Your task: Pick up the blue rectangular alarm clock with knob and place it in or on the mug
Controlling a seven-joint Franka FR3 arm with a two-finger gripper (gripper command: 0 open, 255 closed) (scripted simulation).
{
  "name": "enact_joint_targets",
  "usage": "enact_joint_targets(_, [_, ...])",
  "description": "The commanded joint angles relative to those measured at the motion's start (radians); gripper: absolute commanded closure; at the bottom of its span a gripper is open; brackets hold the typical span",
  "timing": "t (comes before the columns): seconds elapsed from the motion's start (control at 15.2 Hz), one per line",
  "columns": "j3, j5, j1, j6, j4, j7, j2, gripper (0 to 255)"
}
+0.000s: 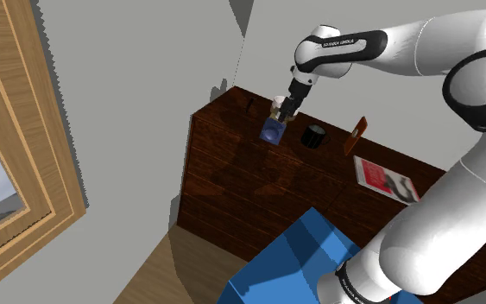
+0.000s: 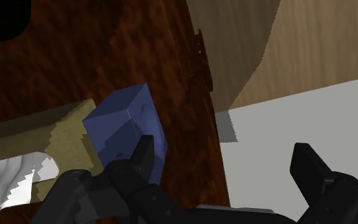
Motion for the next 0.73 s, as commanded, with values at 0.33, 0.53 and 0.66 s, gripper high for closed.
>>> enact_joint_targets(0.33, [-0.007, 0.090, -0.064, 0.005, 0.248, -0.162, 0.291, 0])
enact_joint_targets(0.53, [0.004, 0.120, -0.105, -0.016, 0.387, -0.215, 0.421, 0])
enact_joint_targets(0.66, [0.006, 0.123, -0.108, -0.006, 0.388, -0.218, 0.432, 0])
